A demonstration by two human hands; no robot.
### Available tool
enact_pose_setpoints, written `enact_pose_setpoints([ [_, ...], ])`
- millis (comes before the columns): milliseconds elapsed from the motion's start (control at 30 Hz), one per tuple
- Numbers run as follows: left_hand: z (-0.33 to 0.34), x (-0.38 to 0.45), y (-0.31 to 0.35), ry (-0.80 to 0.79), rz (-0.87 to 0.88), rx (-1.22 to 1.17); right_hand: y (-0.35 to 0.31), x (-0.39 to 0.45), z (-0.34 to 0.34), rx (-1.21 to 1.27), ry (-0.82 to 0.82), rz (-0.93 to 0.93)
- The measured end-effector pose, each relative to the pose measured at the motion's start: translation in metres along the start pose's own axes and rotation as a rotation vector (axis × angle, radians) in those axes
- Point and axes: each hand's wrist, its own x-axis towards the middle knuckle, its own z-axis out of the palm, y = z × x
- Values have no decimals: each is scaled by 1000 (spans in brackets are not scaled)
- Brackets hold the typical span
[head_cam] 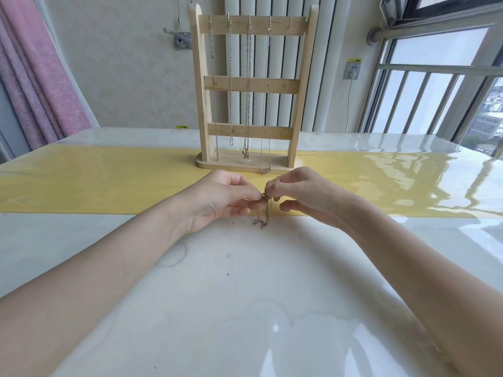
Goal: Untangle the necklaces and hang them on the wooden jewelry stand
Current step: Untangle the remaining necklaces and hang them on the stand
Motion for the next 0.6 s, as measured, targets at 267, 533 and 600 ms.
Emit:
enact_pose_setpoints([
  [267, 6, 3, 1, 138, 61, 65, 0, -1, -6, 58, -64, -48],
  [533, 11, 4, -2, 65, 33, -33, -5, -1, -1, -160, -59, -135],
  [600, 10, 5, -2, 92, 93, -13, -4, 0, -2, -118, -70, -114],
])
